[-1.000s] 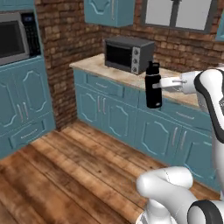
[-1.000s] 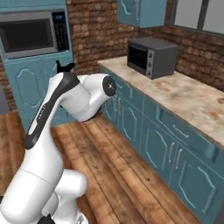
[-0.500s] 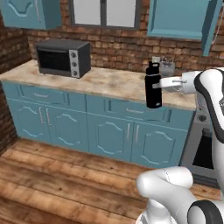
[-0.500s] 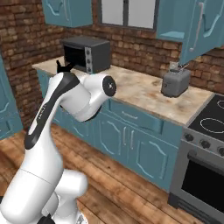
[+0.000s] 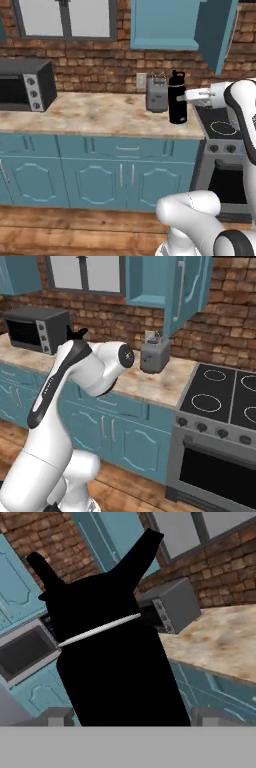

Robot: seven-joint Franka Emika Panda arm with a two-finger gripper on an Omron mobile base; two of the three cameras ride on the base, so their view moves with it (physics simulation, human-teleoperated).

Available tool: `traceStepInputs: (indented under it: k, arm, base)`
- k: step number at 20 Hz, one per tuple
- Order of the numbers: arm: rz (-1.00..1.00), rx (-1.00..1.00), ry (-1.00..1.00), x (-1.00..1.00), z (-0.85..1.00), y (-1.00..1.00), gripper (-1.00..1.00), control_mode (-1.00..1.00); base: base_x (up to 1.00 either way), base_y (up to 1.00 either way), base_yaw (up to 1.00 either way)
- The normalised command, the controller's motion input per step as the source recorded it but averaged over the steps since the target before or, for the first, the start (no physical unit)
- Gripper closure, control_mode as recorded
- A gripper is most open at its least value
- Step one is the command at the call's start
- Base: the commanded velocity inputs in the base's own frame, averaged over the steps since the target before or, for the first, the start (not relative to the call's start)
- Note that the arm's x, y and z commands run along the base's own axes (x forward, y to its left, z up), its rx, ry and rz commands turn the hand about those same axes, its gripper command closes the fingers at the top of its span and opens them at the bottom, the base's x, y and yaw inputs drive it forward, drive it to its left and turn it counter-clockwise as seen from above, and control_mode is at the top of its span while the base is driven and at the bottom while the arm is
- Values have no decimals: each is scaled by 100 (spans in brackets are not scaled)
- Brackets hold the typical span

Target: Pick the juice, water bottle from the counter and place them in the open cabinet.

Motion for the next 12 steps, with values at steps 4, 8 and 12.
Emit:
traceStepInputs:
  k: [4, 8, 12]
  arm:
    - [0, 0, 0, 0, 0, 0, 100, 100]
    - [0, 0, 0, 0, 0, 0, 100, 100]
    - [0, 0, 0, 0, 0, 0, 100, 100]
  base:
    - [97, 25, -36]
    - [59, 46, -41]
    - [58, 66, -53]
